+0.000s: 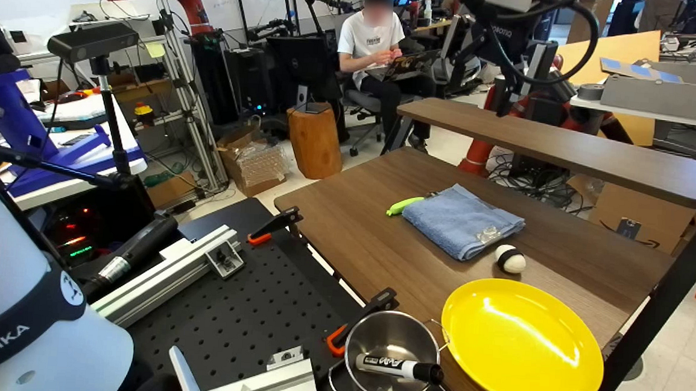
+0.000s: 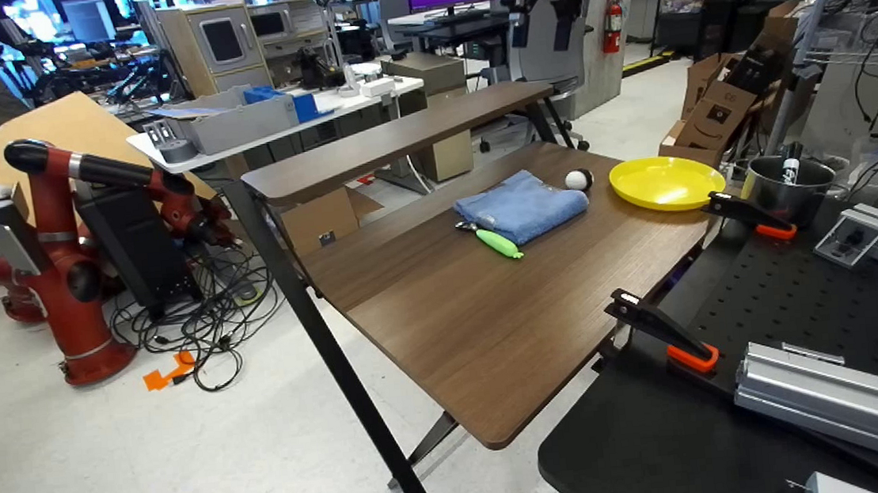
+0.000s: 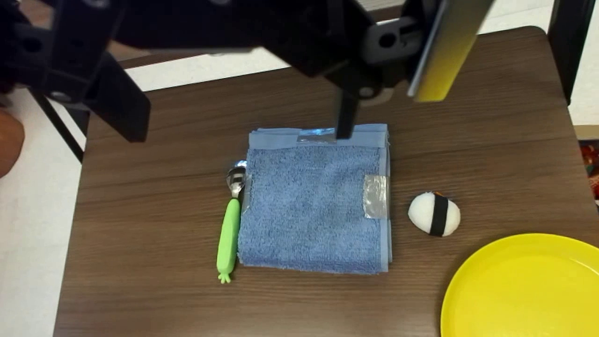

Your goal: Move the blue towel closer to you

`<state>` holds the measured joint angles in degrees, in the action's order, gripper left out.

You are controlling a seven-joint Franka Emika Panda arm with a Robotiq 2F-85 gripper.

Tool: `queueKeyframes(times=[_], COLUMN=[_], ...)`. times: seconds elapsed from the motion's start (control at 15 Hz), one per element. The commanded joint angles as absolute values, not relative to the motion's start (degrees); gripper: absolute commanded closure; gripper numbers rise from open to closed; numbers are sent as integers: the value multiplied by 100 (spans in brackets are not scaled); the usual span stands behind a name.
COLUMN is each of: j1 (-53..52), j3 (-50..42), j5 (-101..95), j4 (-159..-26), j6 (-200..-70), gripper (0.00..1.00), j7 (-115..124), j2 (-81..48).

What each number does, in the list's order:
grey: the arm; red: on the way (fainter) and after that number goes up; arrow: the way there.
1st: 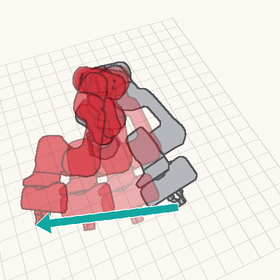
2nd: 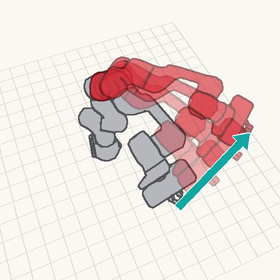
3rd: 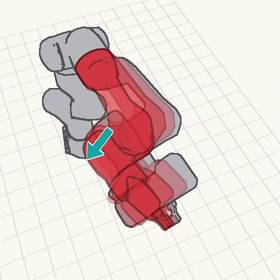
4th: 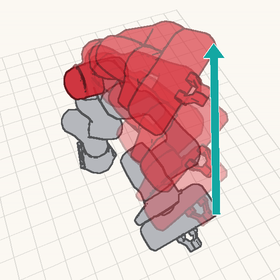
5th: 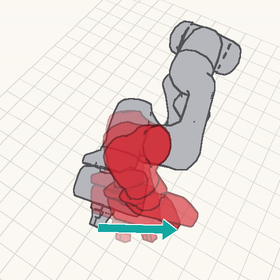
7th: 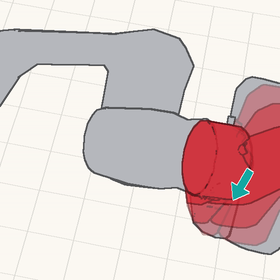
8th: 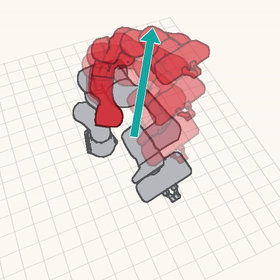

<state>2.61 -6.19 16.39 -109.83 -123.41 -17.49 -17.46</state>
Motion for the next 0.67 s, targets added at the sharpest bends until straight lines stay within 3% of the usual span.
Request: queueKeyframes(times=[0.0, 0.6], j1=[446, 459], j3=[-331, -184], j5=[1724, 1439], j4=[-10617, -10119], j6=[-12888, -14238], gripper=[0, 0], j7=[-1442, -866], j2=[-2301, -3651])
